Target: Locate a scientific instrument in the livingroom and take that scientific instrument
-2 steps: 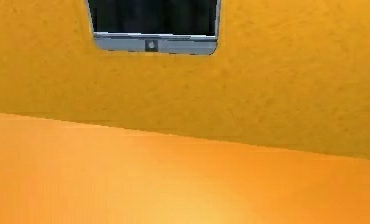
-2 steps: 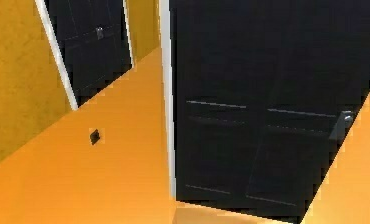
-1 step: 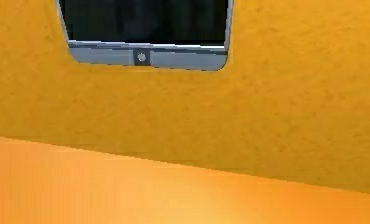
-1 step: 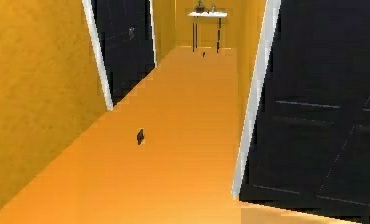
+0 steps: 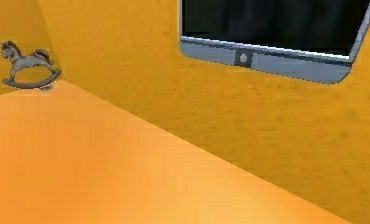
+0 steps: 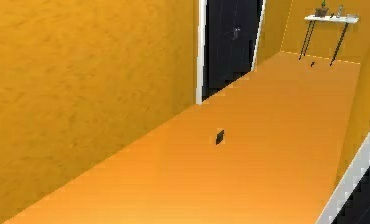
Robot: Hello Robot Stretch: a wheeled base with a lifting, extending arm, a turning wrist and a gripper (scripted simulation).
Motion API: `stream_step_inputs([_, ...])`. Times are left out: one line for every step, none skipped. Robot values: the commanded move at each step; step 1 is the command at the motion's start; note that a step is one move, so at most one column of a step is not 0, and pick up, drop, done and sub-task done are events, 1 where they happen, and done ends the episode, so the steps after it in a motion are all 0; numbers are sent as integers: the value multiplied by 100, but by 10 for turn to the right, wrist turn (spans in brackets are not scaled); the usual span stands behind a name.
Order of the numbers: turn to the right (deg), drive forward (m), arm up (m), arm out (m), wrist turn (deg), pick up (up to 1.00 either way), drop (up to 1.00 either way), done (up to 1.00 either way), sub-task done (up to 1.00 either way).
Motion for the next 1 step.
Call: stream_step_inputs([0,60,0,0,0,0,0,0,0])
